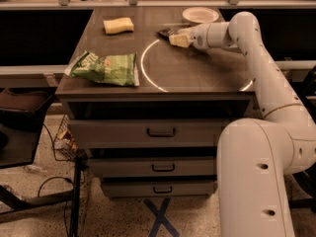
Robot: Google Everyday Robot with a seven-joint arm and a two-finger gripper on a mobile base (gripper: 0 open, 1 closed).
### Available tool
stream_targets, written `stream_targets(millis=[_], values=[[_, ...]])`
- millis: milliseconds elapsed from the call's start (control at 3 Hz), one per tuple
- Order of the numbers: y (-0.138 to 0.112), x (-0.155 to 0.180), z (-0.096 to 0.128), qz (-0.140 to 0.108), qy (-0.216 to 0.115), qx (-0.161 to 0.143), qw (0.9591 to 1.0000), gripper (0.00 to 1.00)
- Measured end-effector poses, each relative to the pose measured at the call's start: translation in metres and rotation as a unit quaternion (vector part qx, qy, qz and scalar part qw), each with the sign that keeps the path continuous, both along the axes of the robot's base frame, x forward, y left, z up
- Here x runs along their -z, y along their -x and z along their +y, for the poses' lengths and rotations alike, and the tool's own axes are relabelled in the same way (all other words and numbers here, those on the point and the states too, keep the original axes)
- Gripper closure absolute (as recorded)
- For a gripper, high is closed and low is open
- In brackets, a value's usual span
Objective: Move rxbar chocolate near green jalapeno chip bag
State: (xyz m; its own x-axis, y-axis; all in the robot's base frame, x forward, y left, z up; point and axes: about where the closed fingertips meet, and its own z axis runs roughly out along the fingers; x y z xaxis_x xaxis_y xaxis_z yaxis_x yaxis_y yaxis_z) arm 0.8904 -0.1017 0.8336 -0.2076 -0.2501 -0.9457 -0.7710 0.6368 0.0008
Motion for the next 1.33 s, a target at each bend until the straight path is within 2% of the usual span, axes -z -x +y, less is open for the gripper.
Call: stream_targets(millis=[1333], values=[[0.0,-0.0002,-0.0001,0.0,0.0,0.0,1.0,1.0]])
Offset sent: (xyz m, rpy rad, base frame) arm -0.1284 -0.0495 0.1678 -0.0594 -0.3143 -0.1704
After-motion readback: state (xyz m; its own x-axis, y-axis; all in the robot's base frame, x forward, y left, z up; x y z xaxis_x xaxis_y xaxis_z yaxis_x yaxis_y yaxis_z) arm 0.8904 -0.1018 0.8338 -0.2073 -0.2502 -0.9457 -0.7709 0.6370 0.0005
